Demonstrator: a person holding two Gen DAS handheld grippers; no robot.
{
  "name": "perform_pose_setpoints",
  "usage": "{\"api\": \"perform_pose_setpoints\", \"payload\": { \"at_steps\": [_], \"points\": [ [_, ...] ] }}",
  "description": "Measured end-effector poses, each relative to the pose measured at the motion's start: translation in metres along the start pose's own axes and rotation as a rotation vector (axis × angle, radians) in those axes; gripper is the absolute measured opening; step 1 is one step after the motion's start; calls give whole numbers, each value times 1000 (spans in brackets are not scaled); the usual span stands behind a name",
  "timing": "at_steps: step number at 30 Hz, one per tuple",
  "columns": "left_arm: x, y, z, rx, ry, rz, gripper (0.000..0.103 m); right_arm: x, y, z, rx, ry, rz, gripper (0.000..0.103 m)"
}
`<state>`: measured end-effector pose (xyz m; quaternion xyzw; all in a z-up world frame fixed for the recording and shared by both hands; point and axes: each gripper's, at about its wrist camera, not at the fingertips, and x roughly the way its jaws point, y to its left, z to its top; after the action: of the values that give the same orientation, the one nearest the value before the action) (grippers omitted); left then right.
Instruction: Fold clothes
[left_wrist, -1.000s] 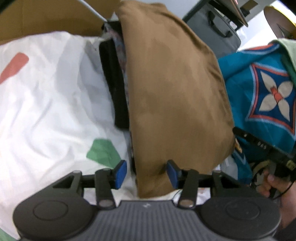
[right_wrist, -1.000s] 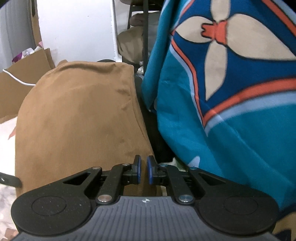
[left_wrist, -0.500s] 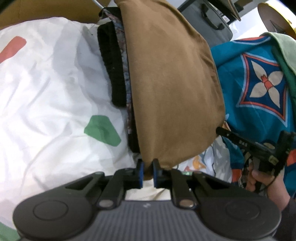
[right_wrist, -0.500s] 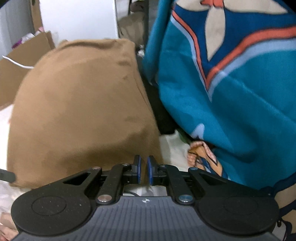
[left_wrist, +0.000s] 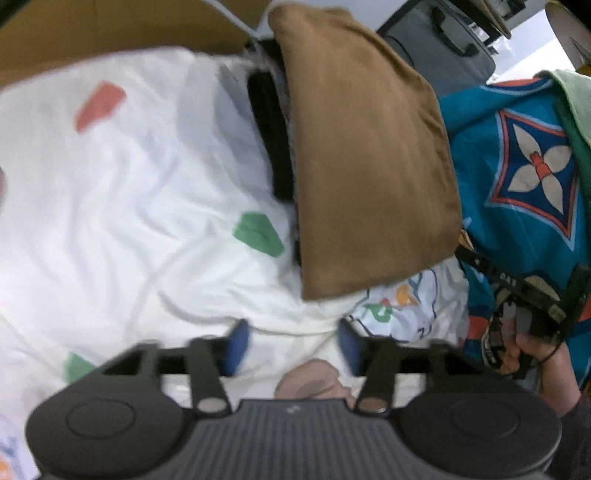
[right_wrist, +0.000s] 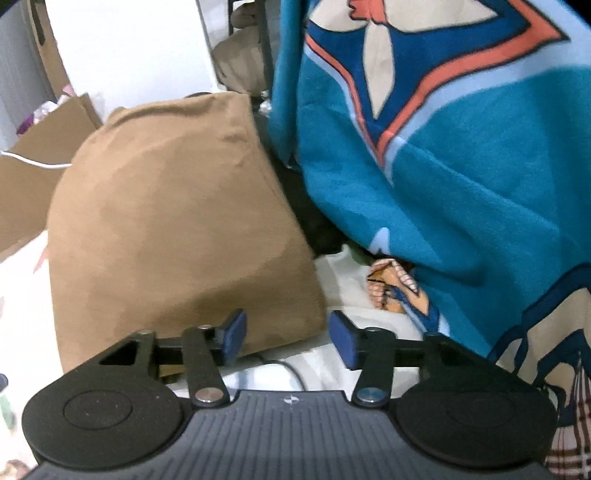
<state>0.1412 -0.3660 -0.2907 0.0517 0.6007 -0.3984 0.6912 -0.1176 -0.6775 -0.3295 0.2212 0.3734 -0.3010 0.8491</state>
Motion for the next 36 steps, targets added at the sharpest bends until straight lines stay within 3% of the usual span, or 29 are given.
{"api": "perform_pose_setpoints", "payload": {
  "at_steps": [2,4,6,8,17,20,28,36],
  "points": [
    [-17,-4,5,32,-10,54,80,-3,4,4,-7,8,9,68],
    [-36,-5,9,61,6,103,86,-7,5,9,-4,18,18,82],
    [-59,0,11,49,1,117,88,-10,5,16,23,39,23,90],
    [-83,4,13,25,-18,149,96,-15,7,23,52,74,4,91],
    [-161,4,22,-28,-106,209,101,-45,38,61,27,118,89,97],
    [-186,-3,26,11,-101,219,102,-62,47,83,44,128,83,98],
    [-273,-19,32,-26,-194,278,102,-128,77,130,-62,131,95,102],
    [-378,-37,21,-115,-264,302,103,-218,87,161,-69,94,90,102]
  ]
}}
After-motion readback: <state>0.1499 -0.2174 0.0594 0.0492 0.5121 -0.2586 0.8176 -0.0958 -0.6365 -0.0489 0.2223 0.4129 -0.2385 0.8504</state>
